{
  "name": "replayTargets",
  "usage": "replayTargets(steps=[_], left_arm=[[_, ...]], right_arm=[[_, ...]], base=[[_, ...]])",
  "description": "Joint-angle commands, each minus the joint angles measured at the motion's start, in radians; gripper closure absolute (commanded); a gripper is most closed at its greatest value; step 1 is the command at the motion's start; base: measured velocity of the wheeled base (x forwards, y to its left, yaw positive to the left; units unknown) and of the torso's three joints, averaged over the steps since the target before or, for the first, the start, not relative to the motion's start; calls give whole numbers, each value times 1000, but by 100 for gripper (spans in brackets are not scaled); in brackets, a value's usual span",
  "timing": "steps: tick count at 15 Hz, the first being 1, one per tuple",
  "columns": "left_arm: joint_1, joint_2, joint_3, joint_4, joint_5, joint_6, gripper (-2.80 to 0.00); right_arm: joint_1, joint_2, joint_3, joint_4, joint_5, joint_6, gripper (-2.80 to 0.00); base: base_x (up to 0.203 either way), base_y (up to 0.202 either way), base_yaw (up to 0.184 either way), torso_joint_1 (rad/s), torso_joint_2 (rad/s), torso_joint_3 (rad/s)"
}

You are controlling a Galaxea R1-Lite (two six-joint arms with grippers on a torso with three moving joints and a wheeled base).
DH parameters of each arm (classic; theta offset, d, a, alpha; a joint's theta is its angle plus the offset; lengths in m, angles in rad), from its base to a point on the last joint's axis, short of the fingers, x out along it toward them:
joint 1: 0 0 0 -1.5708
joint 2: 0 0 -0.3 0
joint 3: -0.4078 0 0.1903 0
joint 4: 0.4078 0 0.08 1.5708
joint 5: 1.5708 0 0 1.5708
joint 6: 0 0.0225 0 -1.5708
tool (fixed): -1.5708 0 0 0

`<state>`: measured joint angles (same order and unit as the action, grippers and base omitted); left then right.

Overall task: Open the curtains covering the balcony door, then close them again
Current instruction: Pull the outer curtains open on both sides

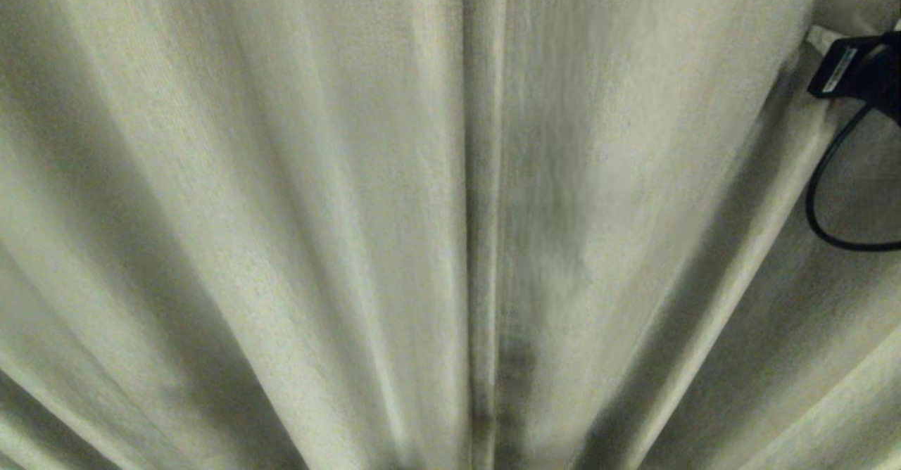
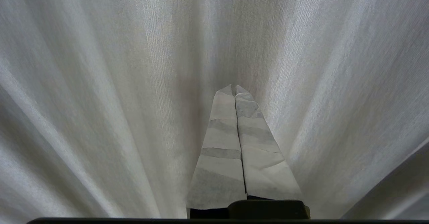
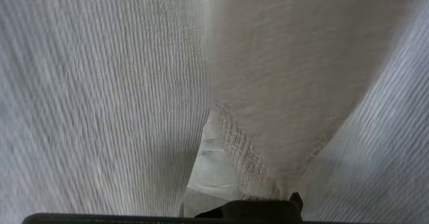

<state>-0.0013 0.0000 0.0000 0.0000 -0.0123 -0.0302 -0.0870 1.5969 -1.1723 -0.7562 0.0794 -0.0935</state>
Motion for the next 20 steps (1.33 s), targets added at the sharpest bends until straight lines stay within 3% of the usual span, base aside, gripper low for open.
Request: replayTargets(steps=[1,5,9,16,20], left_arm=[[0,0,0,0,0,0,0],[0,0,0,0,0,0,0],[0,0,0,0,0,0,0],[0,0,0,0,0,0,0],[0,0,0,0,0,0,0]], right_arm=[[-73,43,-69,-1,0,0,0],[-255,118,-236,59,3,2,0],[-426,161,-296,81,21,3,0],[-606,304,-457,97,29,6,0],[-698,382,-549,112,73,8,0]], base=[[0,0,0,0,0,0],[0,0,0,0,0,0],[0,0,0,0,0,0],[0,0,0,0,0,0],[0,0,0,0,0,0]])
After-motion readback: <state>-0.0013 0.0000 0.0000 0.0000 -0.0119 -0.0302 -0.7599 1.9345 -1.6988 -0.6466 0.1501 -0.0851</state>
